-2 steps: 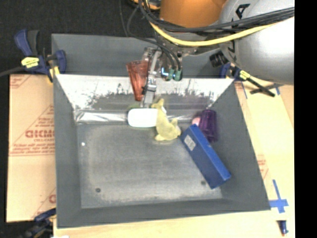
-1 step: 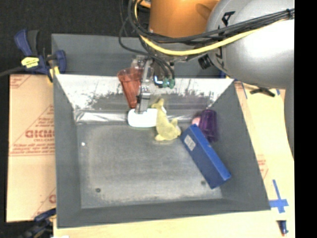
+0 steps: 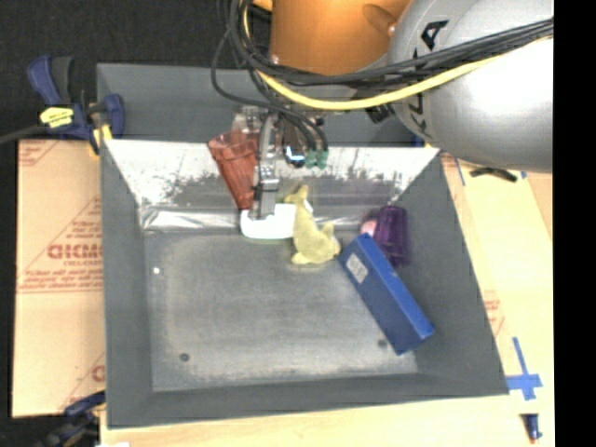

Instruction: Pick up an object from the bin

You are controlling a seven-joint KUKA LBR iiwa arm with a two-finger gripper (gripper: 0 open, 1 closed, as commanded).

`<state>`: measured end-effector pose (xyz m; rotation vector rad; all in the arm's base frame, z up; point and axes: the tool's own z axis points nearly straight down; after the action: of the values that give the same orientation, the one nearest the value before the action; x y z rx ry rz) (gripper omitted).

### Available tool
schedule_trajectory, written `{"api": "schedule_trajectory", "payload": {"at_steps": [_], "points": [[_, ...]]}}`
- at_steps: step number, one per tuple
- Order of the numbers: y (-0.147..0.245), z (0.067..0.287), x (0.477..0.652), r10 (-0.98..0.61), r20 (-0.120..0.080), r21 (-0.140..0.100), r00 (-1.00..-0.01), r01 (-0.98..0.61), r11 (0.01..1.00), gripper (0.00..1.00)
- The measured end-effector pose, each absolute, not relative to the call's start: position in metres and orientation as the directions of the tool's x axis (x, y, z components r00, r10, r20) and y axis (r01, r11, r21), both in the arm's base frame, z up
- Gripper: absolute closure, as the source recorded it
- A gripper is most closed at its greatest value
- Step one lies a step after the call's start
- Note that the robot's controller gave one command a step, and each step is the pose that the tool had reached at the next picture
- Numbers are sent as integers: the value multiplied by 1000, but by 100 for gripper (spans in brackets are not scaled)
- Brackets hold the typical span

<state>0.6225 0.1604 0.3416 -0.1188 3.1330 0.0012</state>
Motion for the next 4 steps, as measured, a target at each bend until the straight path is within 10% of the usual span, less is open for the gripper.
{"api": "schedule_trajectory", "payload": {"at_steps": [1, 3, 4], "points": [[167, 307, 632, 181, -4, 0, -983, 181, 984, 0], [105, 253, 628, -65, -11, 0, -998, -65, 998, 0], [106, 292, 629, -74, -8, -1, -997, -74, 997, 0]]}}
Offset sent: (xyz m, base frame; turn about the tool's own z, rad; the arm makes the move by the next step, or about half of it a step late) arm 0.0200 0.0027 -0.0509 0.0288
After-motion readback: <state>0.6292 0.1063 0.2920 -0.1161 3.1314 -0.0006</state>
